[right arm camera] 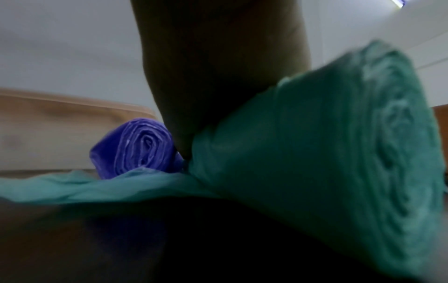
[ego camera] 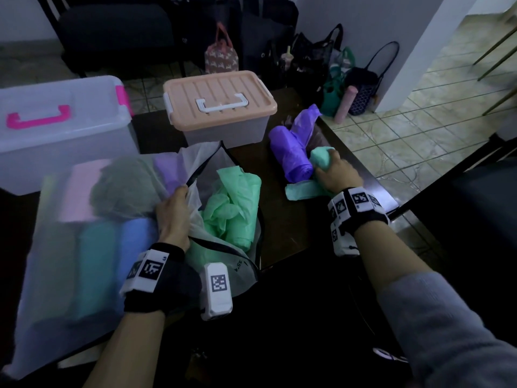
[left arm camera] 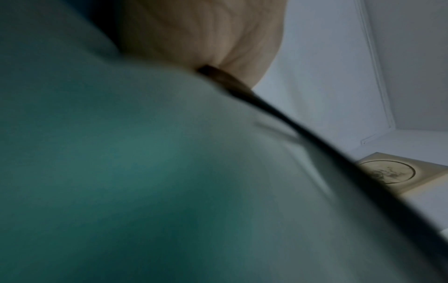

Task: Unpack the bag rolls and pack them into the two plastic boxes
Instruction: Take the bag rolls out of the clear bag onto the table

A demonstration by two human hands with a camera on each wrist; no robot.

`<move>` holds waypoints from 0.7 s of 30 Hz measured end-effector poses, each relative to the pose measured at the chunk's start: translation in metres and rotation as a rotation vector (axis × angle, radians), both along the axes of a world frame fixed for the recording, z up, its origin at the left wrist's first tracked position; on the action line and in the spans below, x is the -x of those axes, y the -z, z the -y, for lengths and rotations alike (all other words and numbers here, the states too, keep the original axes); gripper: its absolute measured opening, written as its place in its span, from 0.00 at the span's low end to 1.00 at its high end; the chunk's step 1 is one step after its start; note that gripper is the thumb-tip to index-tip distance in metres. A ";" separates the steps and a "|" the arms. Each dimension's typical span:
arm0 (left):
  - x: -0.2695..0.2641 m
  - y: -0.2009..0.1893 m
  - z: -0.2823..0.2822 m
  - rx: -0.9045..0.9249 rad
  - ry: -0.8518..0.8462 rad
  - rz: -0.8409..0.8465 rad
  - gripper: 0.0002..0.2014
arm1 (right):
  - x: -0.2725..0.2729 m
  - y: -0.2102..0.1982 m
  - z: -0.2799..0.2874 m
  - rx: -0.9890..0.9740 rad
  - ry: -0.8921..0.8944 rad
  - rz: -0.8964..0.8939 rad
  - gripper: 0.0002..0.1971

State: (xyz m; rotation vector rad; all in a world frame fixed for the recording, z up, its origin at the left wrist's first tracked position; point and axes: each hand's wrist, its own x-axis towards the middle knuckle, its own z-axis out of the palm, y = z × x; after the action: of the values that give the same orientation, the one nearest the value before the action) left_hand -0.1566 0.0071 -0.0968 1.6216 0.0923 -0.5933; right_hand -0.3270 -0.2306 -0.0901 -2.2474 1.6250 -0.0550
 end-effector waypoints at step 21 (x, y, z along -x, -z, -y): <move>0.000 -0.004 -0.005 0.049 0.010 -0.059 0.13 | -0.069 -0.025 -0.130 -0.457 -0.147 0.220 0.36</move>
State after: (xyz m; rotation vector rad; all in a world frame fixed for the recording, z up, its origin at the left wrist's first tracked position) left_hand -0.1568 0.0117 -0.0933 1.5585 0.1120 -0.6466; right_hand -0.2584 -0.1002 -0.0654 -1.9227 1.2097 0.0955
